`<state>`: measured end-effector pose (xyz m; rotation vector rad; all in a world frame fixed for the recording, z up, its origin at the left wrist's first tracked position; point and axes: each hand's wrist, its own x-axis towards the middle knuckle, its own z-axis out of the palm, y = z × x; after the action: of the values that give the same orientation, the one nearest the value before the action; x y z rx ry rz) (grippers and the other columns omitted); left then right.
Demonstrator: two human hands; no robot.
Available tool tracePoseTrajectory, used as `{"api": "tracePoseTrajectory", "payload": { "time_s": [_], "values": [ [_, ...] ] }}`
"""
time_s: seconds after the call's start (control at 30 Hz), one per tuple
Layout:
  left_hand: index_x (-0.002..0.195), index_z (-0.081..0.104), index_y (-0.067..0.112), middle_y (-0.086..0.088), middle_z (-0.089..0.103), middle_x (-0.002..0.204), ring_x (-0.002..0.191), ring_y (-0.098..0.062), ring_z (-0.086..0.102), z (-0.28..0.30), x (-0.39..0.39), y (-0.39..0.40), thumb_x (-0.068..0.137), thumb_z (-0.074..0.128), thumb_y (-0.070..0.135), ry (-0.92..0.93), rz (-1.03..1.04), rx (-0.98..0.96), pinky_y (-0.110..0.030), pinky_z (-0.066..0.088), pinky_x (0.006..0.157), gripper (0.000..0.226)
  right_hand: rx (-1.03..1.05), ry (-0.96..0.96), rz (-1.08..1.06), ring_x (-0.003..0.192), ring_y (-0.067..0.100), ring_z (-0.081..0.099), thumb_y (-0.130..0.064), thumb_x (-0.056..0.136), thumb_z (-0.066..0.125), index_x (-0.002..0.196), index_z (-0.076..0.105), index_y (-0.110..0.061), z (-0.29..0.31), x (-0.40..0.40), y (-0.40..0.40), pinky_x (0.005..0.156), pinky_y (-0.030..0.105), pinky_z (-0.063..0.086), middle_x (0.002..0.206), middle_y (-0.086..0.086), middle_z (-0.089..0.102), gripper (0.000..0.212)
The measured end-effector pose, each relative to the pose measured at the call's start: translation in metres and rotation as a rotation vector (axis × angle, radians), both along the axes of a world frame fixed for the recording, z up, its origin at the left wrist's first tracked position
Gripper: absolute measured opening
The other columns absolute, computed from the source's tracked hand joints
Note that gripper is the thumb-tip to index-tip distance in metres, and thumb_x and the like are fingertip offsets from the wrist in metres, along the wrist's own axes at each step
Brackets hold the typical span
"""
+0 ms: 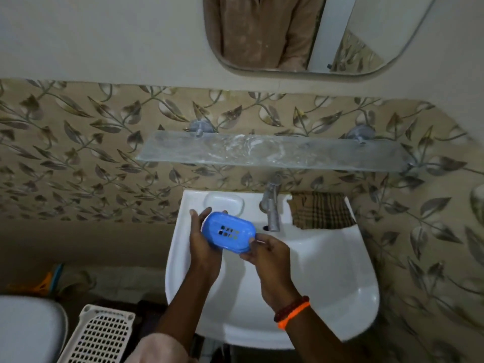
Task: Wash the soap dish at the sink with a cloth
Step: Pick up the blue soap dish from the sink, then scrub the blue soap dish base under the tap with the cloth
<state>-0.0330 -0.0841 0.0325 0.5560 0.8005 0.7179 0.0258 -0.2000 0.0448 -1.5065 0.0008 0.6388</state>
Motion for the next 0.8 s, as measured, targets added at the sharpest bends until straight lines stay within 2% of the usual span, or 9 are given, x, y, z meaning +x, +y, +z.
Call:
{"api": "tracePoseTrajectory", "payload": {
  "time_s": [0.13,0.27,0.37,0.4,0.47,0.53,0.63,0.7,0.8],
  "values": [
    [0.129,0.061,0.014,-0.025,0.066,0.131,0.114,-0.04,0.068,-0.004,0.0,-0.036,0.082,0.058,0.076,-0.204,0.0,-0.157,-0.056,0.045,0.109,0.078,0.064,0.116,-0.007,0.083,0.024,0.075,-0.002,0.092,0.062,0.101,0.068,0.0,0.012,-0.002,-0.037,0.072,0.036,0.063,0.098,0.017,0.073,0.011],
    [0.139,0.059,0.017,-0.024,0.066,0.132,0.123,-0.039,0.064,-0.008,0.012,-0.064,0.078,0.05,0.083,-0.196,-0.065,-0.232,-0.054,0.047,0.104,0.091,0.129,0.182,0.022,0.088,0.027,0.075,-0.003,0.092,0.062,0.095,0.069,0.001,0.01,-0.004,-0.06,0.072,0.036,0.062,0.1,0.019,0.072,0.009],
    [0.127,0.067,0.015,-0.024,0.072,0.119,0.115,-0.038,0.068,-0.013,0.019,-0.069,0.08,0.039,0.089,-0.161,-0.047,-0.248,-0.05,0.055,0.093,0.092,0.105,0.201,0.096,0.083,0.028,0.076,-0.024,0.097,0.059,0.096,0.073,-0.006,0.0,0.004,-0.072,0.067,0.035,0.062,0.092,0.015,0.077,0.022],
    [0.123,0.069,0.014,-0.024,0.073,0.116,0.111,-0.038,0.07,-0.015,0.019,-0.068,0.079,0.038,0.09,-0.159,-0.039,-0.265,-0.05,0.057,0.091,0.094,0.042,0.13,0.097,0.079,0.028,0.076,-0.031,0.098,0.057,0.093,0.073,-0.009,-0.007,0.014,-0.078,0.065,0.037,0.063,0.085,0.012,0.077,0.027],
    [0.119,0.071,0.011,-0.024,0.074,0.114,0.103,-0.038,0.074,-0.018,0.017,-0.069,0.077,0.038,0.091,-0.154,-0.049,-0.317,-0.051,0.06,0.089,0.096,-0.19,-0.228,0.057,0.075,0.025,0.073,-0.029,0.096,0.059,0.085,0.072,-0.012,-0.023,0.048,-0.089,0.067,0.041,0.062,0.075,0.006,0.075,0.024],
    [0.113,0.073,0.011,-0.025,0.075,0.113,0.099,-0.037,0.075,-0.022,0.013,-0.072,0.078,0.037,0.091,-0.125,-0.077,-0.341,-0.051,0.058,0.09,0.095,-0.441,-0.631,0.059,0.085,0.023,0.07,-0.012,0.09,0.066,0.09,0.073,-0.009,-0.039,0.086,-0.099,0.078,0.037,0.059,0.087,0.007,0.074,0.008],
    [0.112,0.072,0.01,-0.024,0.075,0.107,0.1,-0.038,0.07,-0.025,0.007,-0.079,0.08,0.036,0.09,-0.103,-0.096,-0.354,-0.052,0.052,0.092,0.093,-0.751,-1.038,0.153,0.102,0.035,0.065,-0.003,0.081,0.074,0.105,0.07,0.0,-0.063,0.141,-0.1,0.087,0.041,0.055,0.108,0.019,0.069,0.025],
    [0.111,0.071,0.009,-0.024,0.073,0.103,0.099,-0.038,0.068,-0.023,0.004,-0.081,0.08,0.037,0.089,-0.108,-0.099,-0.352,-0.053,0.05,0.095,0.092,-0.917,-1.198,0.274,0.103,0.041,0.063,-0.007,0.077,0.078,0.106,0.07,0.0,-0.074,0.167,-0.096,0.086,0.047,0.054,0.112,0.021,0.067,0.031],
    [0.11,0.07,0.009,-0.023,0.071,0.1,0.094,-0.037,0.068,-0.022,0.0,-0.077,0.08,0.04,0.088,-0.103,-0.098,-0.336,-0.052,0.047,0.1,0.09,-1.011,-1.273,0.423,0.109,0.04,0.06,-0.015,0.073,0.083,0.109,0.071,-0.005,-0.087,0.189,-0.09,0.091,0.051,0.051,0.116,0.018,0.066,0.04]
  ]
}}
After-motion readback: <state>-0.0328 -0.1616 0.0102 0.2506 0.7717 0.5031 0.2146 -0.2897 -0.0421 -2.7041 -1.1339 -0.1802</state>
